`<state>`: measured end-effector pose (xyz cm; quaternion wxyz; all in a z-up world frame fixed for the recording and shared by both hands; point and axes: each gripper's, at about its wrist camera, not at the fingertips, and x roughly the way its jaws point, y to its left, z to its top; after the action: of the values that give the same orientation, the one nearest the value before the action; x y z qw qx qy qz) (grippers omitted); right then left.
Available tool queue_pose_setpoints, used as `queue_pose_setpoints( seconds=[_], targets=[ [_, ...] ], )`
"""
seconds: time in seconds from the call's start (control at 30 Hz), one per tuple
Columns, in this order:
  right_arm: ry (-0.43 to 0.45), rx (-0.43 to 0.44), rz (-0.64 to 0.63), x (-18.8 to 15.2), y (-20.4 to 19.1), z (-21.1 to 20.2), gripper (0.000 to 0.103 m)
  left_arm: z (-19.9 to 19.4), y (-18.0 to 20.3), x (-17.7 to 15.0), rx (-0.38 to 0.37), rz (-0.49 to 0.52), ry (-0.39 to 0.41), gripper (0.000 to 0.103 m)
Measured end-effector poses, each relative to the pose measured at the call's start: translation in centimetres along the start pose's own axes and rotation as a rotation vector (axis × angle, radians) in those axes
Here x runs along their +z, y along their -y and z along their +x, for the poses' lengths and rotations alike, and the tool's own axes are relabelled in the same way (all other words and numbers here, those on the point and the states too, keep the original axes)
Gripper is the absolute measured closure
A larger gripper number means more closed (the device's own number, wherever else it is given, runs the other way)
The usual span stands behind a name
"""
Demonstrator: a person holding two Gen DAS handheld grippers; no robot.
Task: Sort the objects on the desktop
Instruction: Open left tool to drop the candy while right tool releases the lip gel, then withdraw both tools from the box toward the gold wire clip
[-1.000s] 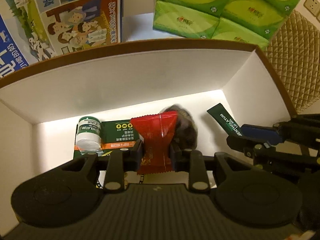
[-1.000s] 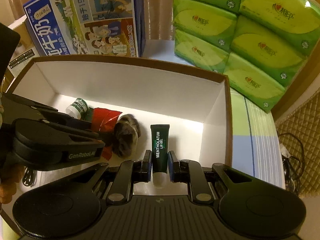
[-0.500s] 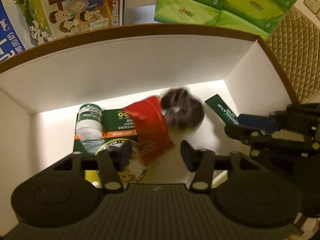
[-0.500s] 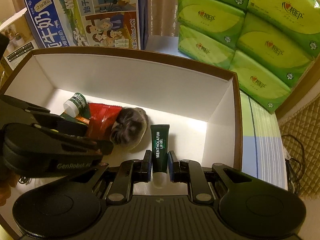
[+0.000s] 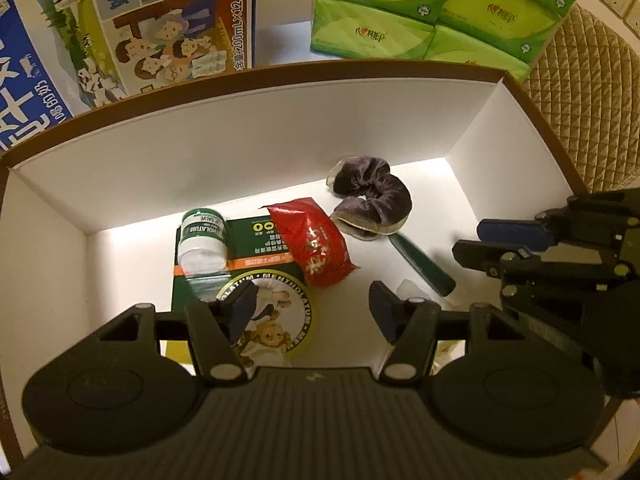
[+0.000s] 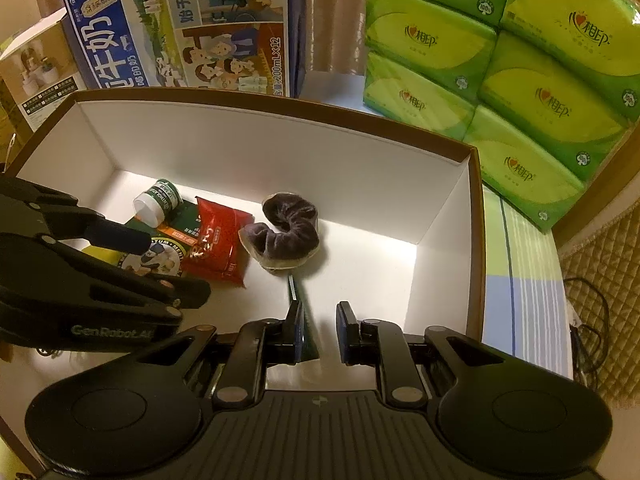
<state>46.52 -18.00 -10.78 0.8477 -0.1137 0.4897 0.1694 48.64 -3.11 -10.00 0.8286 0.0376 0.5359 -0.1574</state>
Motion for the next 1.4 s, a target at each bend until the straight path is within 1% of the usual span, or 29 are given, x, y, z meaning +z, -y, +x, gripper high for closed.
queue_pose_setpoints(
  seconds=[0.03, 0.07, 0.1, 0.17, 0.23, 0.3, 0.33, 0.37, 0.43, 0.57, 0.63, 0.7, 0.8, 1.07, 1.3, 1.4],
  targets=[
    [0.002, 0.003, -0.001, 0.0, 0.0, -0.1, 0.083, -0.2, -0.1, -0.1, -0.003, -0.002, 0.003, 0.041],
    [0.004, 0.011, -0.004, -0.1, -0.1, -0.2, 0.075, -0.4, -0.2, -0.2, -0.001, -0.007, 0.007, 0.041],
    [0.006, 0.021, -0.009, -0.1, -0.2, -0.4, 0.073, -0.6, -0.3, -0.4, 0.007, -0.006, 0.011, 0.040],
    [0.015, 0.020, -0.030, -0.3, -0.7, -0.8, 0.062, -1.1, -0.5, -0.7, 0.015, -0.005, 0.018, 0.039],
    [0.029, 0.042, -0.040, -0.6, -1.0, -1.4, 0.053, -1.6, -0.7, -1.1, 0.022, -0.004, 0.021, 0.037],
    [0.038, 0.051, -0.036, -0.9, -1.3, -1.9, 0.049, -2.3, -0.9, -1.4, 0.034, 0.004, 0.031, 0.034],
    [0.043, 0.052, -0.033, -1.0, -1.5, -2.2, 0.043, -2.6, -0.9, -1.6, 0.044, 0.006, 0.036, 0.033],
    [0.049, 0.046, -0.030, -1.1, -1.6, -2.4, 0.033, -2.9, -1.0, -1.8, 0.054, 0.010, 0.042, 0.031],
    [0.065, 0.038, -0.015, -1.4, -1.6, -3.1, 0.022, -3.6, -1.1, -2.1, 0.064, 0.010, 0.056, 0.024],
    [0.083, 0.067, 0.019, -2.0, -1.5, -4.6, 0.004, -5.2, -1.3, -3.0, 0.047, -0.012, 0.079, 0.020],
    [0.099, 0.072, 0.019, -2.3, -1.6, -5.3, 0.002, -5.9, -1.2, -3.3, 0.045, -0.016, 0.089, 0.019],
    [0.110, 0.072, 0.016, -2.5, -1.9, -6.0, 0.002, -6.5, -1.1, -3.6, 0.050, -0.016, 0.100, 0.017],
    [0.125, 0.074, 0.020, -2.9, -2.2, -7.1, 0.002, -7.7, -0.9, -4.2, 0.040, -0.018, 0.120, 0.017],
    [0.178, 0.104, 0.069, -4.6, -2.2, -10.6, 0.002, -12.0, -0.2, -6.5, 0.024, -0.039, 0.198, 0.014],
    [0.214, 0.097, 0.079, -6.3, -2.5, -13.4, 0.002, -15.7, 0.5, -9.5, 0.075, -0.057, 0.255, 0.014],
    [0.216, 0.104, 0.088, -7.4, -2.6, -14.3, 0.002, -16.9, 0.6, -11.1, 0.078, -0.080, 0.267, 0.014]
  ],
)
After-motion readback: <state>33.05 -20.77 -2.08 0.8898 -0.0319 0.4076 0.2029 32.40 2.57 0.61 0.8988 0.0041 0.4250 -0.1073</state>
